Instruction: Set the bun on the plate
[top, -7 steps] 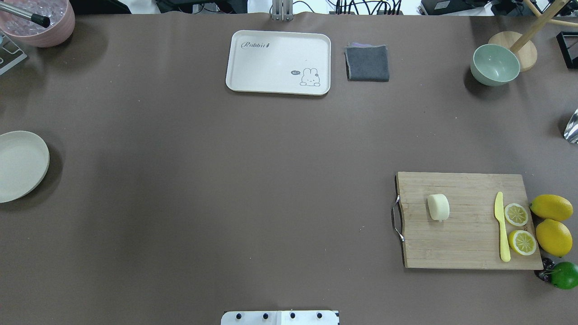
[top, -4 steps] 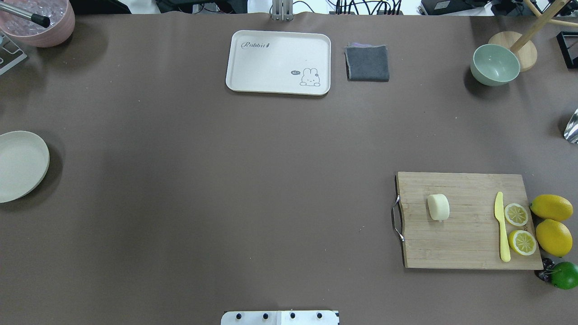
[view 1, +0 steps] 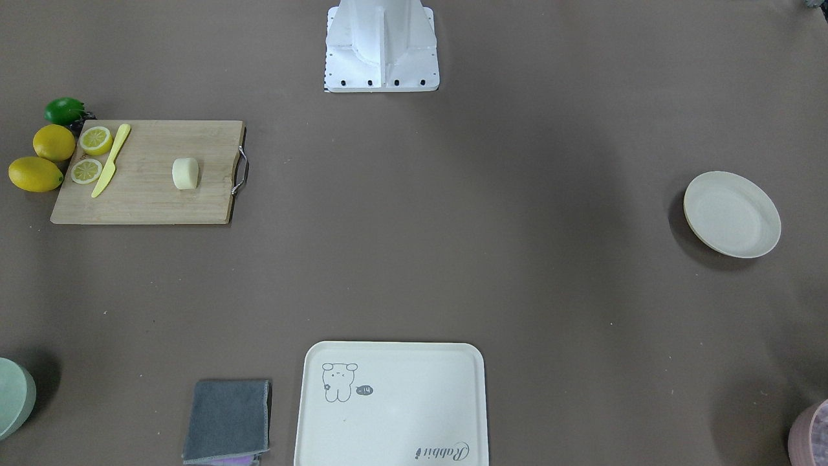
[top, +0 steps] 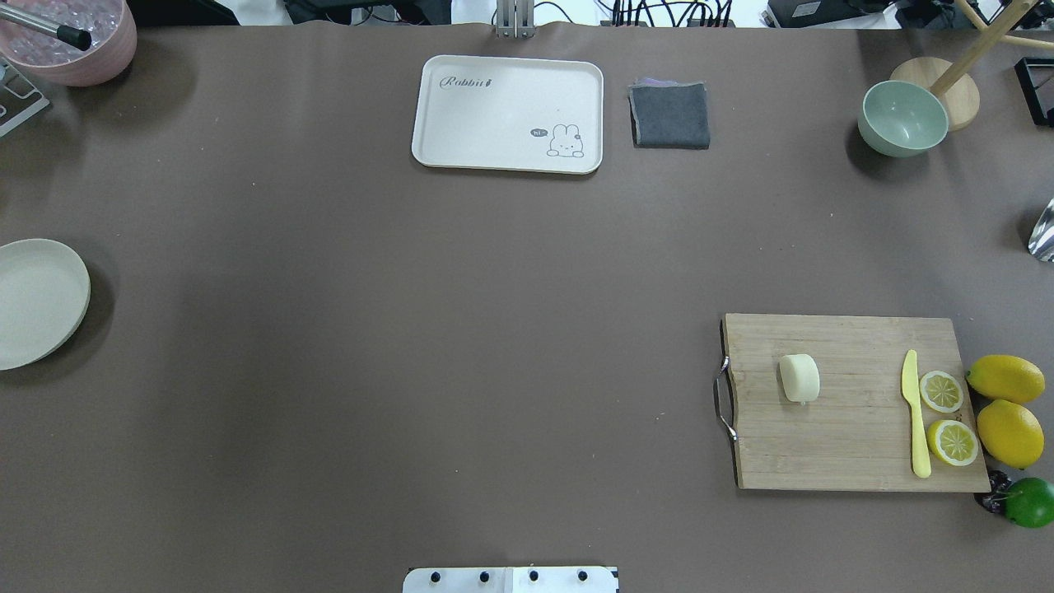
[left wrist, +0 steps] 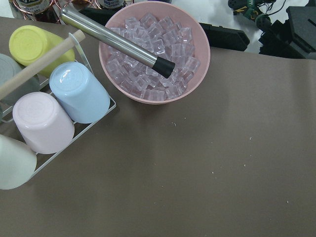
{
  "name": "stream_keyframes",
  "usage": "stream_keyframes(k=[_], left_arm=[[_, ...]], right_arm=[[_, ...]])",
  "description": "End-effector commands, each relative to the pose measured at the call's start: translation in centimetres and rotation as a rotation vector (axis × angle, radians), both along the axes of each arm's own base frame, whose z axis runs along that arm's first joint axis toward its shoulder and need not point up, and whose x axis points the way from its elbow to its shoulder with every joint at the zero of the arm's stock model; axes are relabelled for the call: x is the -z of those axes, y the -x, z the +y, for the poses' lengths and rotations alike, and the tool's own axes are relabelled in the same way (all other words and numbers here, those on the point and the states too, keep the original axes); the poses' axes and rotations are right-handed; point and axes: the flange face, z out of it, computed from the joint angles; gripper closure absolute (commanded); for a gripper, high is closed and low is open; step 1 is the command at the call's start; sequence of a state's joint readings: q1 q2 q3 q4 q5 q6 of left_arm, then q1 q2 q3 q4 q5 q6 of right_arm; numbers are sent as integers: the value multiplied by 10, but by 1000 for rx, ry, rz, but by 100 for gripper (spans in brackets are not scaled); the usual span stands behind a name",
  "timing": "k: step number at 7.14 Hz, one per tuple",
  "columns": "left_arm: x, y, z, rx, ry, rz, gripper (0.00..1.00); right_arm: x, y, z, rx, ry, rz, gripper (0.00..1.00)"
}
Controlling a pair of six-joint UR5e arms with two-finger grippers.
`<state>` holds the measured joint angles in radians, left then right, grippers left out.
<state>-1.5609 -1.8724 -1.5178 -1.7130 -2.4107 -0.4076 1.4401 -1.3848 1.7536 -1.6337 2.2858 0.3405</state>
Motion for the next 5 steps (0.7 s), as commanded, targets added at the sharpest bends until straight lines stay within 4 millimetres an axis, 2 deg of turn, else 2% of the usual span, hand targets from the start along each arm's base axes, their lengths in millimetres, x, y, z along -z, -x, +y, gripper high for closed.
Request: stream_keyframes(k=[1,2,3,4,5], left_arm=[[-7,1,3,0,10,5,2],[-7,-4,1,-8,10,3,2],[-12,-23,-10,-40,28,-3,2],[-27,-52,-5,-119,6,-25,2],[-47,-60,8,-166,-3,-35,2]], right_arm=[[-8,0,2,0,16,2,0],[-7,0,1,-4,16,1,0],[-4,0,0,-4,11,1,0],[-2,0,-1,-4,7,0,0],[0,0,-2,-4,4,0,0]])
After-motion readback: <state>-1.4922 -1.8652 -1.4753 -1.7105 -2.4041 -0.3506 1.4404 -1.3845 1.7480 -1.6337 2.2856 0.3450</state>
